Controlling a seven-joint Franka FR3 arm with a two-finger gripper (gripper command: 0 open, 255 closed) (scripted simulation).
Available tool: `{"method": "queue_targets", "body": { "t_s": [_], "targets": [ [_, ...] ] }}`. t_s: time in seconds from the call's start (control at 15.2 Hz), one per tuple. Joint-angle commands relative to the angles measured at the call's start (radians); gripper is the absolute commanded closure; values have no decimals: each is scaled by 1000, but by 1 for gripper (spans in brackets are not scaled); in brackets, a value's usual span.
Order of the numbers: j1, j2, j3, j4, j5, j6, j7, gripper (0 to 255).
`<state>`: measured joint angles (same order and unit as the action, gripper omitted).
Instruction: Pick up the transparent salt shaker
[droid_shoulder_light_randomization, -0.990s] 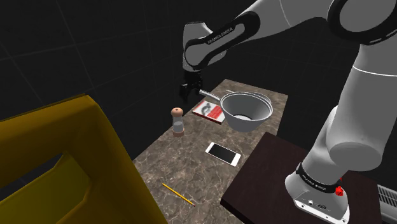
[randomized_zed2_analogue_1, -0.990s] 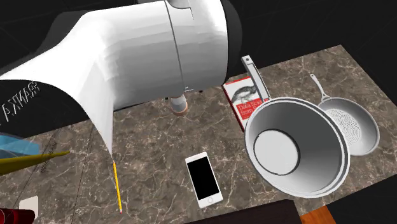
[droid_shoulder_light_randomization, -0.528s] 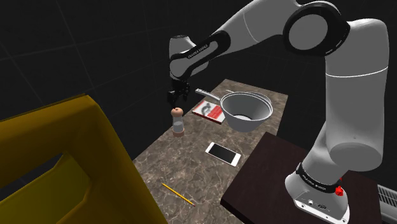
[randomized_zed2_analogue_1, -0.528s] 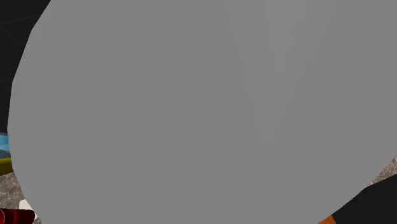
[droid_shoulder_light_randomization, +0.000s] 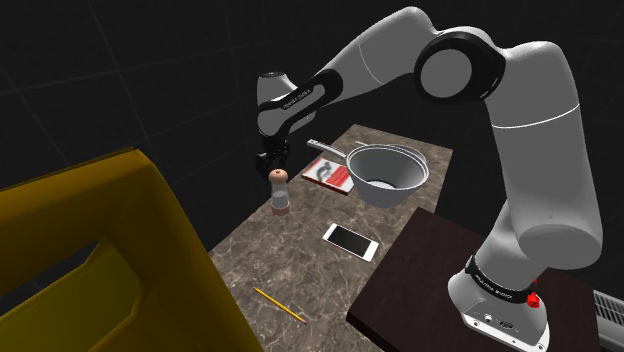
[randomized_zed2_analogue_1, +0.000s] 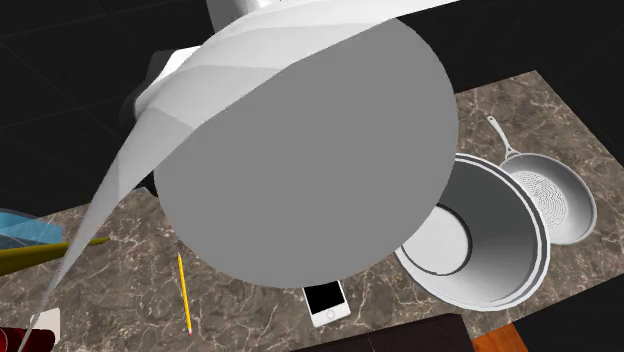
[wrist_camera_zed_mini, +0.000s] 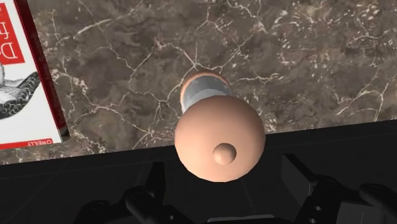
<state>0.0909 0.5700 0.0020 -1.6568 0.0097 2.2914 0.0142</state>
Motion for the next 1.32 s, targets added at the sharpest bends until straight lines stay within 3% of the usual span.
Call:
{"method": "queue_targets", "body": {
  "t_s": [0.0, 0.13, 0.2, 0.79, 1.25],
  "targets": [
    [0, 17, 0, -3, 0, 21, -1, 0],
    [0, 22, 0, -4, 0, 26, -1, 0],
    [1, 22, 0, -4, 0, 26, 1, 255],
    [0, 22, 0, -4, 0, 26, -1, 255],
    [0, -30, 0, 13, 0, -43, 0, 255]
  ]
}}
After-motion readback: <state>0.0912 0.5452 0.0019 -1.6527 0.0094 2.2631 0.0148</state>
